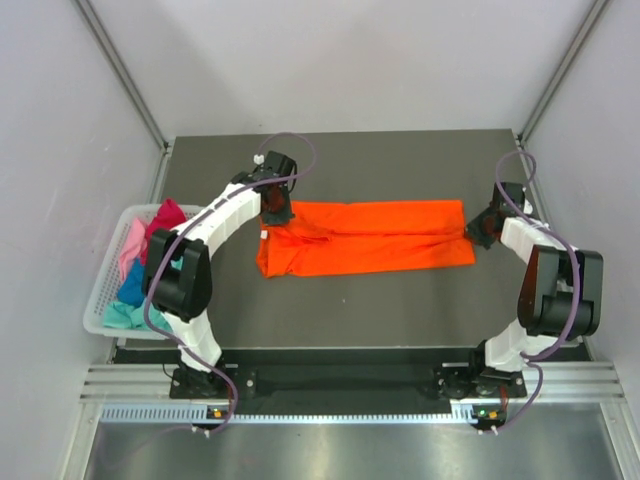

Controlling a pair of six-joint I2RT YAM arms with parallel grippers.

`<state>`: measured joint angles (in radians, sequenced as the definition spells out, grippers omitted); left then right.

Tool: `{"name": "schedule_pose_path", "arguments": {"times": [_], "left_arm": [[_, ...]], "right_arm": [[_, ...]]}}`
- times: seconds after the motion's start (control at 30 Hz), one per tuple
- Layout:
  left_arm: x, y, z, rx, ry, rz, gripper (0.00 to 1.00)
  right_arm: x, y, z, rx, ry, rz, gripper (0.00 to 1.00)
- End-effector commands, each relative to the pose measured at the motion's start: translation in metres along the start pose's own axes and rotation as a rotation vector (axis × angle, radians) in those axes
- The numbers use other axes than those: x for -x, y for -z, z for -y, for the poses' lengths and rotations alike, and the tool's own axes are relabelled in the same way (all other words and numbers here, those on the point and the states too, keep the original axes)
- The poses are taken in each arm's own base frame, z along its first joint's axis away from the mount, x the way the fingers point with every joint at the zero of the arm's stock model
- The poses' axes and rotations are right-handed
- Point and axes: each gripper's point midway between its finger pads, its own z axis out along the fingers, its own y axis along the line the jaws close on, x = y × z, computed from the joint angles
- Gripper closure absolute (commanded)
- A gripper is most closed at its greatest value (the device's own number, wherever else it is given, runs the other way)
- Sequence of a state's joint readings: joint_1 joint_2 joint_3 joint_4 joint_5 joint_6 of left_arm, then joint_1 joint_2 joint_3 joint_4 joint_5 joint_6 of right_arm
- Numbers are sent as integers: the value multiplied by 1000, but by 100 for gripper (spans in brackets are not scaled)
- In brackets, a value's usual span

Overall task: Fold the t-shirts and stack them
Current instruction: Fold the tshirt

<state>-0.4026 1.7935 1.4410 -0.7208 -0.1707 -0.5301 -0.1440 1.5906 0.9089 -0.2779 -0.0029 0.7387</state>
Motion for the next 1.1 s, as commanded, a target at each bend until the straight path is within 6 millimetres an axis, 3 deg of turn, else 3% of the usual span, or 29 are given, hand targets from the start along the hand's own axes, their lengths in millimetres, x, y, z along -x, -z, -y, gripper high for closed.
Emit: {"name": "schedule_pose_path", "arguments": {"times": [0.0,0.43,0.67,0.8,1.07], "left_arm": [[22,2,8,-32,-3,35,100],[34,-29,3,13,6,-4,100],[36,-39,3,20,-4,-24,100],[38,-41,5,17,-5,-24,100],[38,-42,5,15,-2,-25,100]], "right_arm": [[22,2,-24,49,-6,54,100],[13,-5,-5,-64,-1,0,100],[26,16,-1,-115,22,31,74],[33,36,-4,-105,28,66,69],[4,29,4,-79,22,-16,70]]}}
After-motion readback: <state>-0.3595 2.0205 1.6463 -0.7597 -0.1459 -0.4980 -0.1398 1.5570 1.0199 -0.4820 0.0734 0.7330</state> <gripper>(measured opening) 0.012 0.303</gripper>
